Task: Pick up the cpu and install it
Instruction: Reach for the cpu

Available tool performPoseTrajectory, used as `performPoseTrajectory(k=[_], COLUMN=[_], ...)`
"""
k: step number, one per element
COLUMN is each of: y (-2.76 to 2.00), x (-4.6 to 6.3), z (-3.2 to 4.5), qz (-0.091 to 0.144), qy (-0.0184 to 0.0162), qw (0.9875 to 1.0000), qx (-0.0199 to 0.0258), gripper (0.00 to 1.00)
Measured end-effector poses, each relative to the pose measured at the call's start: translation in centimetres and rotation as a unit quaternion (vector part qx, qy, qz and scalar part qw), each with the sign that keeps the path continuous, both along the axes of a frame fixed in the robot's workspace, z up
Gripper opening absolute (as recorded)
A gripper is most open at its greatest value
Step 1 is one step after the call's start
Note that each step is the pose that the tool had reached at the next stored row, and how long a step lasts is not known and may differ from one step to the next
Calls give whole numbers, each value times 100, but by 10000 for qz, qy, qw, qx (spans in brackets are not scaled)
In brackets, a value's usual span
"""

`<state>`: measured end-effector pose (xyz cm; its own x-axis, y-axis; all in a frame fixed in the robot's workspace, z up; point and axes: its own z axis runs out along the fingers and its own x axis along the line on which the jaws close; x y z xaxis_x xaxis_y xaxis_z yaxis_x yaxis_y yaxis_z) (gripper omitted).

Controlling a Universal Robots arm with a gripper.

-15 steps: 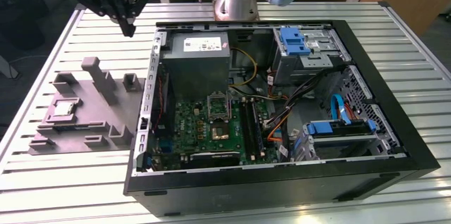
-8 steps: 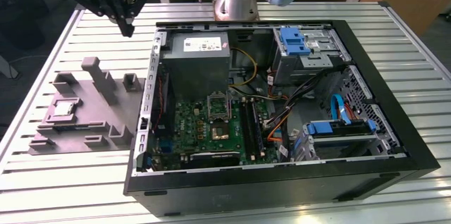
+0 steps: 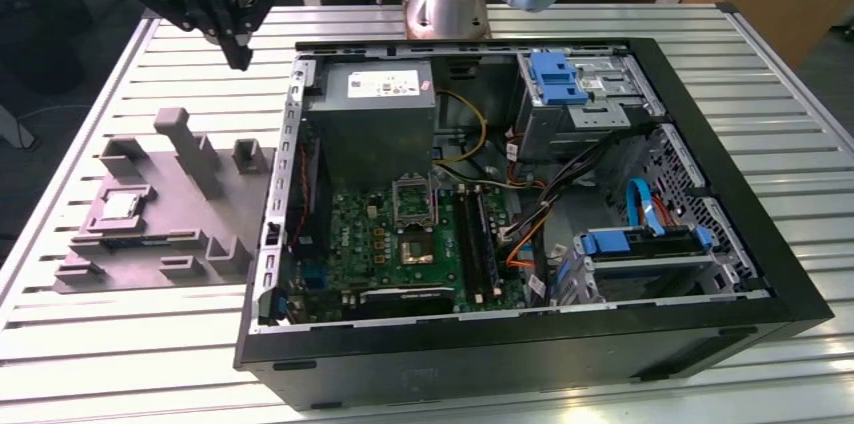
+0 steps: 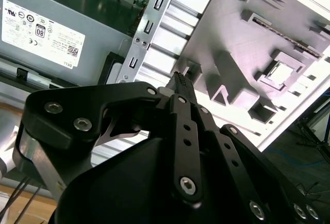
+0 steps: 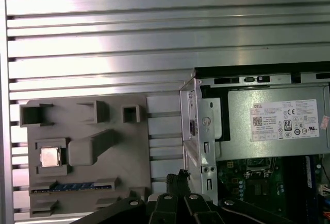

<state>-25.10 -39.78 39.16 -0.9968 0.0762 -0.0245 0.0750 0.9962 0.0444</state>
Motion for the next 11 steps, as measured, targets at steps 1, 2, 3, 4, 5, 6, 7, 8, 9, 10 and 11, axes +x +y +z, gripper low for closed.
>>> performPoseTrajectory(k=[1, 2, 3, 4, 5, 6, 7, 8, 9, 10, 11], y=[0, 0, 0, 0, 0, 0, 0, 0, 0, 0, 0], x=[-2, -5, -8, -10, -13, -16, -18, -21, -24, -26, -28], z=[0, 0, 0, 0, 0, 0, 0, 0, 0, 0, 0], qz=[0, 0, 0, 0, 0, 0, 0, 0, 0, 0, 0], qy=[0, 0, 0, 0, 0, 0, 0, 0, 0, 0, 0], qw=[10000, 10000, 10000, 10000, 10000, 10000, 10000, 10000, 10000, 10000, 10000], qx=[0, 0, 0, 0, 0, 0, 0, 0, 0, 0, 0], gripper=[11, 11, 11, 11, 11, 11, 11, 11, 11, 11, 11])
